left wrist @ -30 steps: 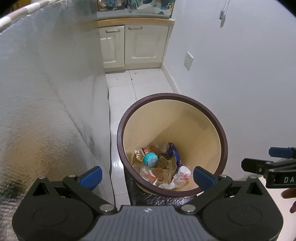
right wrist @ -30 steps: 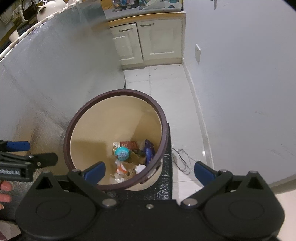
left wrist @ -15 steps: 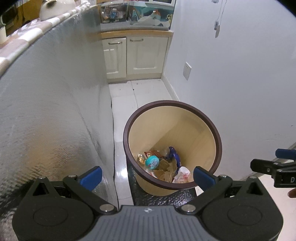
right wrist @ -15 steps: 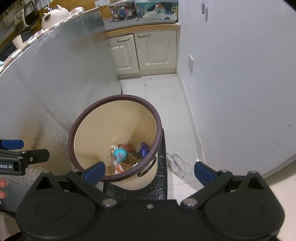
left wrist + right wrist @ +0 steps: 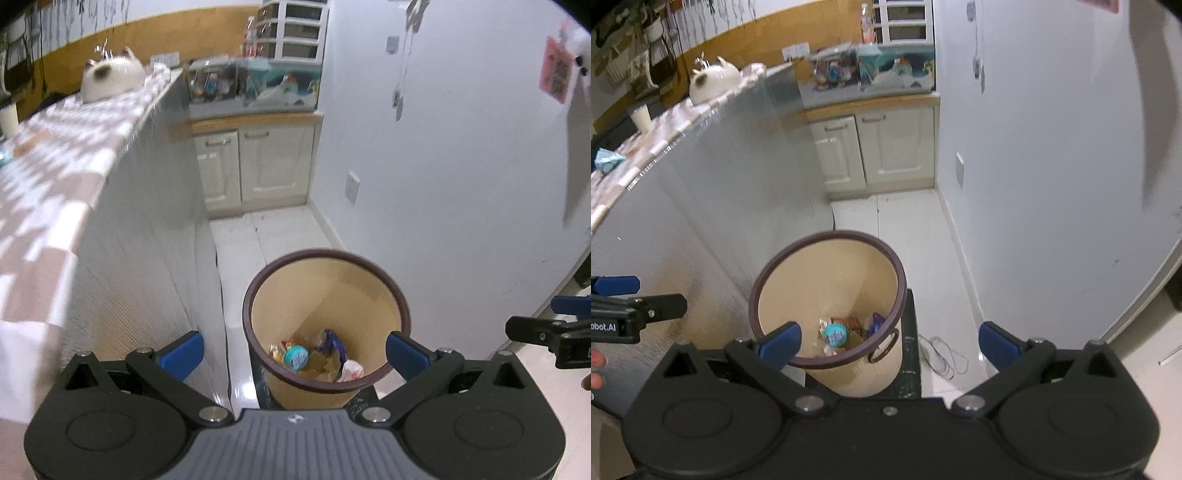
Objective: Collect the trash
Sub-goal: 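Move both open tools up from the bin back to the counter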
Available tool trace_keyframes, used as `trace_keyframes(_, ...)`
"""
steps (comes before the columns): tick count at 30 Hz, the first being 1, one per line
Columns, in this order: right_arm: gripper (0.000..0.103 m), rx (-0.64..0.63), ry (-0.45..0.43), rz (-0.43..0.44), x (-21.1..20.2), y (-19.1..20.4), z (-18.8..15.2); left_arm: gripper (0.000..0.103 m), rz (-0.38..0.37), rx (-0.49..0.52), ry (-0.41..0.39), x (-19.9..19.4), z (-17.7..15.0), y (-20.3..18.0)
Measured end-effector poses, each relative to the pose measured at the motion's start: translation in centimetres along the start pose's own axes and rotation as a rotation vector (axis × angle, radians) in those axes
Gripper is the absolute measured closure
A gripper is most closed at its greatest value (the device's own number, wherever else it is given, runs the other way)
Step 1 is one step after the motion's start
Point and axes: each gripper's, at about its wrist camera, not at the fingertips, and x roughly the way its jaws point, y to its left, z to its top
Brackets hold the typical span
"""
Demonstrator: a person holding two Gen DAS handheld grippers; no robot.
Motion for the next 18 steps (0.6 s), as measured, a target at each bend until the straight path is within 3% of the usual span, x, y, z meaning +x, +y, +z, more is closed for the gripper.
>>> trace_keyframes(8, 0.000, -0.017, -0.108, 0.010, -4.2, 1.0, 0.4, 0.000, -0.033, 0.019, -0.107, -4.5, 0.3, -0.5)
trace_keyframes(18, 0.000, -0.073, -0.235, 0.065, -8.1, 4.6, 2.2, 0.000, -0.021, 0.038, -0.262, -10.6, 1.3, 0.9)
